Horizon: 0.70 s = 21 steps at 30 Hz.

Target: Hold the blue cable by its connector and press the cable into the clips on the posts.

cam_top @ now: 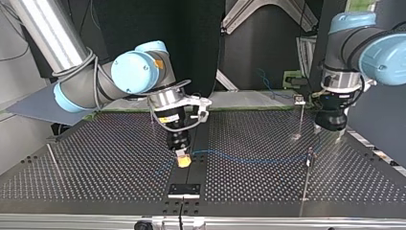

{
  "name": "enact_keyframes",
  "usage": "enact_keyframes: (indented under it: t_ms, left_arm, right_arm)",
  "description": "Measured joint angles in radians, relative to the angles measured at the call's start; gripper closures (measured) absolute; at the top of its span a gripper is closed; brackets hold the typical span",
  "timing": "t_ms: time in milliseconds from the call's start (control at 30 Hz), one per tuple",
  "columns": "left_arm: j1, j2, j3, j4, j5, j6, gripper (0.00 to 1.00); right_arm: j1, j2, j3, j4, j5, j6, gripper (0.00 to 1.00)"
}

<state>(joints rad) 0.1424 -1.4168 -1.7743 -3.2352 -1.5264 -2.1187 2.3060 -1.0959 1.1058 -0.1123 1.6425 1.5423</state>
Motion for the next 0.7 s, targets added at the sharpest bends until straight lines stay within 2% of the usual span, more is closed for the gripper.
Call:
enact_keyframes:
  t_ms: [300, 700]
  left_arm:
    - [-0.025, 0.079, -0.002, 0.008, 0.033, 0.086, 0.00]
    - [-0.046, 0.063, -0.002, 0.021, 0.046, 0.196, 0.00]
  right_arm:
    - [0.003, 0.000, 0.000, 0.002, 0.001, 0.000, 1.00]
    - [0.003, 0.000, 0.000, 0.003, 0.002, 0.000, 1.00]
